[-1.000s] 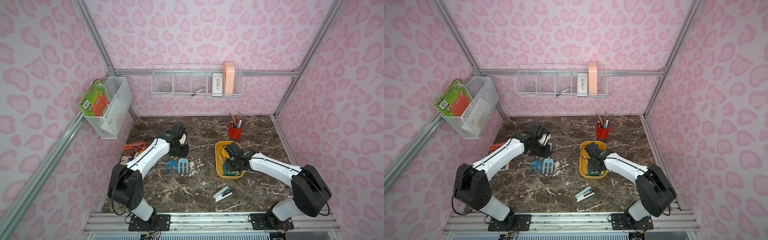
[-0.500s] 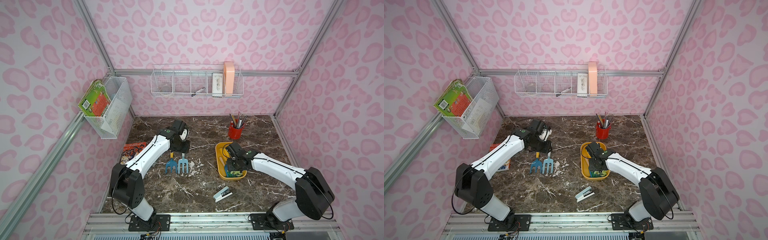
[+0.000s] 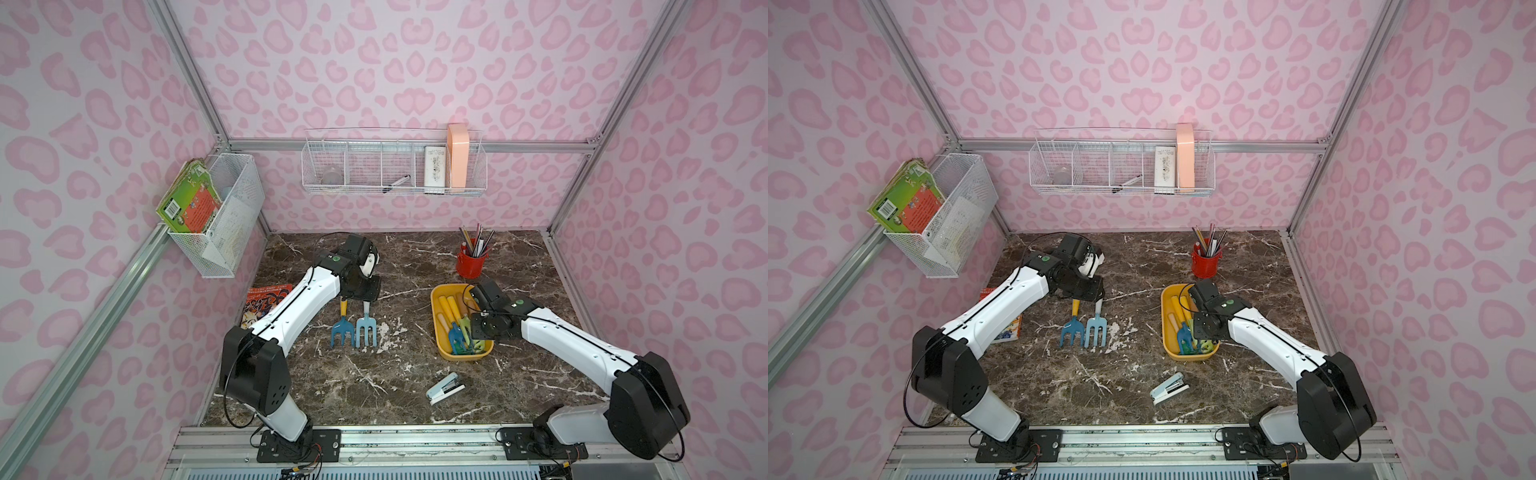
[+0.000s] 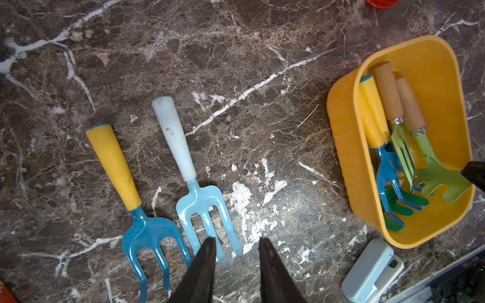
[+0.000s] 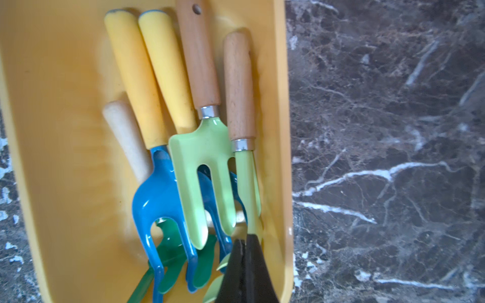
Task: Take the hand rake out of the storage box
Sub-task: Pick up the rake from the storage box.
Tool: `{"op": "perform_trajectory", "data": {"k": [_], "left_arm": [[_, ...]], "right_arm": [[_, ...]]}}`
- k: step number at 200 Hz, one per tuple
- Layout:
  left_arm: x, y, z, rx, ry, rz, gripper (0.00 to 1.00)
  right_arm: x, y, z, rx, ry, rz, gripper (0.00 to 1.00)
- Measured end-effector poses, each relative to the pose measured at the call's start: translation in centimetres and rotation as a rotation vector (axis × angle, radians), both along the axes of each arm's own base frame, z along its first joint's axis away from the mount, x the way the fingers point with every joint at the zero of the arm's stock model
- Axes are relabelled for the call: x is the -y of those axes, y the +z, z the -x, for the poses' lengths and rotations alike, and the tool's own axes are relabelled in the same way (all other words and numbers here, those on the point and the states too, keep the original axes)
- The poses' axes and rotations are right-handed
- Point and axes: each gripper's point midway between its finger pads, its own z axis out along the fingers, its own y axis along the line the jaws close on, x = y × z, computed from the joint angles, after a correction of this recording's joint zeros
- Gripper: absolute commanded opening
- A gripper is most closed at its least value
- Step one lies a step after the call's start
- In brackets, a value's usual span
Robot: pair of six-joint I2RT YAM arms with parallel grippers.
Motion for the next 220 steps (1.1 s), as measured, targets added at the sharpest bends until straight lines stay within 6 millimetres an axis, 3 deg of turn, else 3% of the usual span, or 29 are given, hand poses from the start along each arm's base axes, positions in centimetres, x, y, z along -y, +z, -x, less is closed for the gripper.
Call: {"op": "perform_trajectory", "data": {"k": [98, 163, 220], "left_arm": [[1.0, 0.5, -1.1, 0.006, -0.012, 0.022, 0.33], [1.2, 0.5, -1.0, 0.004, -0.018, 0.03, 0.33], [2.5, 1.5, -1.0, 0.011, -0.045, 0.087, 0.33]], "right_arm": [[0.0, -0.7, 0.7, -0.03, 0.033, -0.047, 0.11], [0.0, -0.6, 0.8, -0.052, 0.055, -0.045, 0.0], [0.1, 2.1, -0.8, 0.004, 0.047, -0.072, 0.0]]}}
